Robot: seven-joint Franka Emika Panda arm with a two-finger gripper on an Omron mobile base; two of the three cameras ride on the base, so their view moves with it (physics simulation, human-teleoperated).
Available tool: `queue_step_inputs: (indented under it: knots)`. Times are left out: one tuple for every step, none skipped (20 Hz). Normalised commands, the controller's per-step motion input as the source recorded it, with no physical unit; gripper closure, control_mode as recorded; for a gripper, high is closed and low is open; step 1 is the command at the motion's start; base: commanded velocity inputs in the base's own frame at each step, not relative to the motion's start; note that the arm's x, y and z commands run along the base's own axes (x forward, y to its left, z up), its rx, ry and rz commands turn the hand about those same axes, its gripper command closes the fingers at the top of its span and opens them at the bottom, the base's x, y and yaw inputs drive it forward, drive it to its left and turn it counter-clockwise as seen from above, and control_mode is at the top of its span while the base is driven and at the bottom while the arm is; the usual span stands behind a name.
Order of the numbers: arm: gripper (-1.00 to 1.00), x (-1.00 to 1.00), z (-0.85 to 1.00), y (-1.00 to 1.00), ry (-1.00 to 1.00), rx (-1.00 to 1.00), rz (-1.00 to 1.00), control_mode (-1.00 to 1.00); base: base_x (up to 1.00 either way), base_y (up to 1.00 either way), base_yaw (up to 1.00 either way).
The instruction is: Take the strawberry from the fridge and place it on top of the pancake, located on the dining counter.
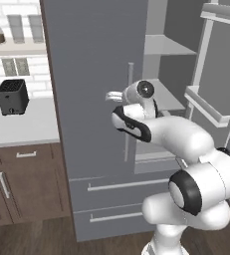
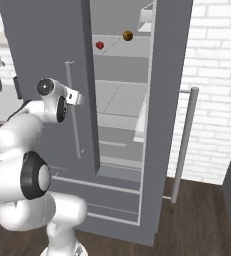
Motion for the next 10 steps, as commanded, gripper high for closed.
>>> queue_step_inputs:
  knots:
    - [1.00,-0.79,0.00,1.00,0.11,-0.01,0.14,-1.00,0.00,0.00,0.00]
    - [1.00,-0.79,0.00,1.00,0.10,-0.02,0.14,-1.00,0.00,0.00,0.00]
    - [1.00,-0.83,0.00,1.00,0.07,-0.02,0.11,-1.00,0.00,0.00,0.00]
    - [1.00,-0.89,0.00,1.00,0.00,-0.05,0.03,-1.00,0.00,0.00,0.00]
    - [1.00,-0.77,0.00,1.00,0.00,-0.09,0.00,-1.00,0.00,0.00,0.00]
    - [1.00,-0.78,0.00,1.00,0.00,-0.09,0.00,-1.00,0.00,0.00,0.00]
    - [1.00,-0.74,0.00,1.00,0.00,-0.09,0.00,-1.00,0.00,0.00,0.00]
    - [1.00,-0.75,0.00,1.00,0.00,-0.08,0.00,-1.00,0.00,0.00,0.00]
    - [1.00,-0.74,0.00,1.00,0.00,-0.06,0.00,-1.00,0.00,0.00,0.00]
    - [1.00,-0.71,0.00,1.00,0.00,-0.06,0.00,-1.00,0.00,0.00,0.00]
